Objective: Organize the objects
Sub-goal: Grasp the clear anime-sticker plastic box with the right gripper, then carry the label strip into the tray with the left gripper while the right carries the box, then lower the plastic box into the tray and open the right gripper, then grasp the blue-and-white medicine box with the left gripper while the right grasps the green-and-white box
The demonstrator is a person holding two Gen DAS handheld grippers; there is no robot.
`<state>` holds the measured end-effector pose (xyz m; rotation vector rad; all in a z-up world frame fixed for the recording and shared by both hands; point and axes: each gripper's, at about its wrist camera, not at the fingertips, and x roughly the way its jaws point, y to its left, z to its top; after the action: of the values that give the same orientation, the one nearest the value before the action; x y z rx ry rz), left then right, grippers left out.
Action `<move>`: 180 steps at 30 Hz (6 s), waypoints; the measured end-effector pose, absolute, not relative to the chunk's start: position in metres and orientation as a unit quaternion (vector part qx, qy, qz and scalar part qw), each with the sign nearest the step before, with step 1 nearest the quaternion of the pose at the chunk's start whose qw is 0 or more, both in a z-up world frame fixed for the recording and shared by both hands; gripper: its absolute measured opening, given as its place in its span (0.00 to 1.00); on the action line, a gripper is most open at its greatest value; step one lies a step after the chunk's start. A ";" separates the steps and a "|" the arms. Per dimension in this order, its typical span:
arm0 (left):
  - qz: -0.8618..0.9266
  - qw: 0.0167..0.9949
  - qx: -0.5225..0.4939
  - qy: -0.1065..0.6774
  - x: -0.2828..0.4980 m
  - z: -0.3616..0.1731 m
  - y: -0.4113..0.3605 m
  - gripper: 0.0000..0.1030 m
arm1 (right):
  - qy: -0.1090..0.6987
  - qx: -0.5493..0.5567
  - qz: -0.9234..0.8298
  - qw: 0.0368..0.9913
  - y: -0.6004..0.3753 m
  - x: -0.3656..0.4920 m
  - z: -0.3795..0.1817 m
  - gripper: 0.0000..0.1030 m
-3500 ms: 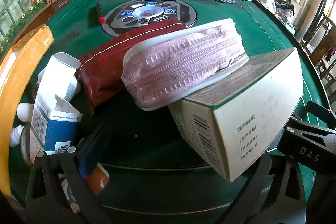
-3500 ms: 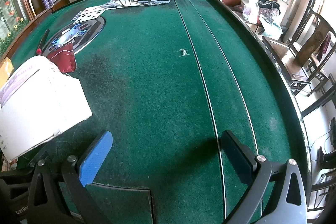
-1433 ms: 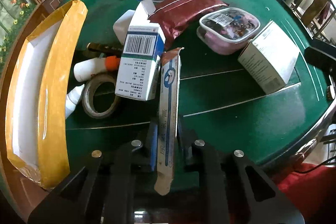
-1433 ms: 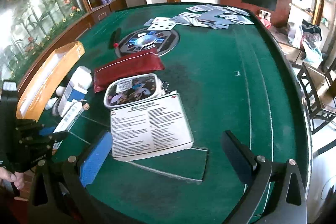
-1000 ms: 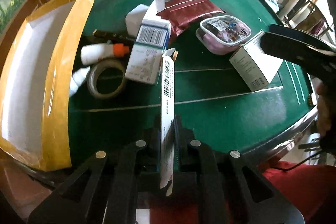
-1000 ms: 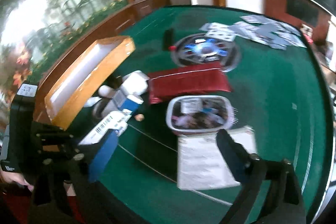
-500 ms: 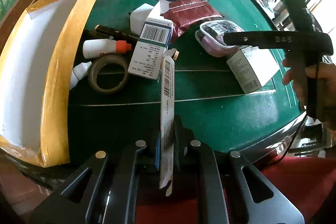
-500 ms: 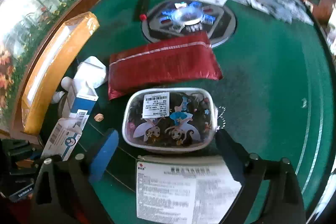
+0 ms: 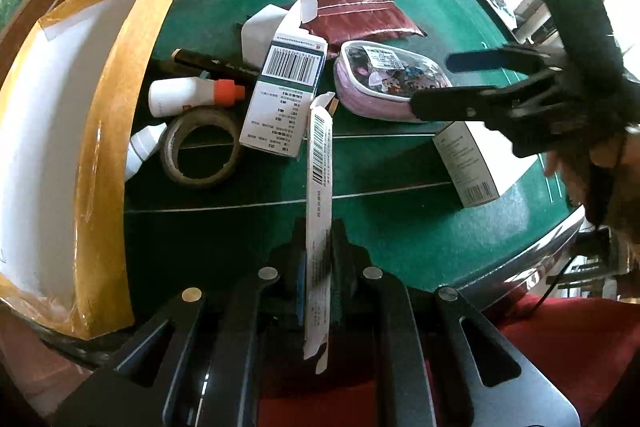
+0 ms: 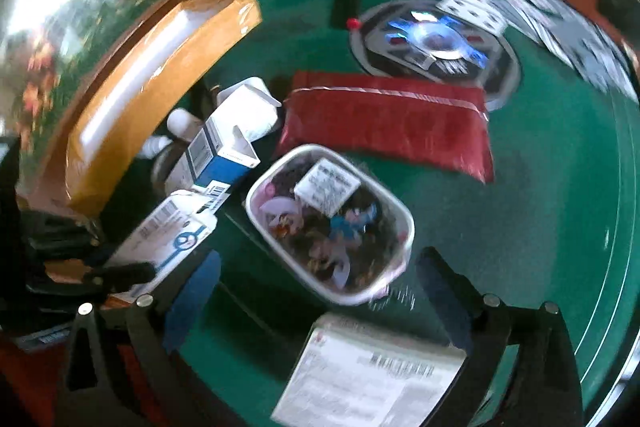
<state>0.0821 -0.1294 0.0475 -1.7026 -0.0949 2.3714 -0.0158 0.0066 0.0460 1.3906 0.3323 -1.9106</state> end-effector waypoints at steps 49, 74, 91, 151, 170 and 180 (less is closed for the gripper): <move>0.837 0.111 -0.527 -0.099 0.066 0.104 -0.184 0.10 | 0.072 0.505 -0.792 0.336 0.002 -0.017 0.084 0.69; 0.835 -0.031 -0.522 -0.170 0.072 0.094 -0.360 0.10 | 0.142 0.472 -0.734 0.467 -0.147 0.037 0.106 0.69; 0.814 -0.029 -0.556 -0.165 0.061 0.060 -0.418 0.10 | 0.255 0.457 -0.680 0.514 -0.254 0.103 0.067 0.69; 0.820 0.024 -0.528 -0.218 0.021 0.121 -0.303 0.78 | 0.007 0.478 -0.822 0.310 0.007 -0.004 0.099 1.00; 0.805 0.135 -0.569 -0.099 0.006 0.096 -0.156 0.77 | -0.028 0.487 -0.839 0.240 0.113 -0.016 0.083 1.00; 0.798 0.154 -0.582 -0.011 -0.002 0.062 -0.117 0.25 | -0.004 0.501 -0.828 0.252 0.117 -0.010 0.080 1.00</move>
<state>-0.0018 -0.1169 0.0625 -1.6697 -0.0322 2.2883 -0.0098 0.1173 0.0805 1.3622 -0.0108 -2.2524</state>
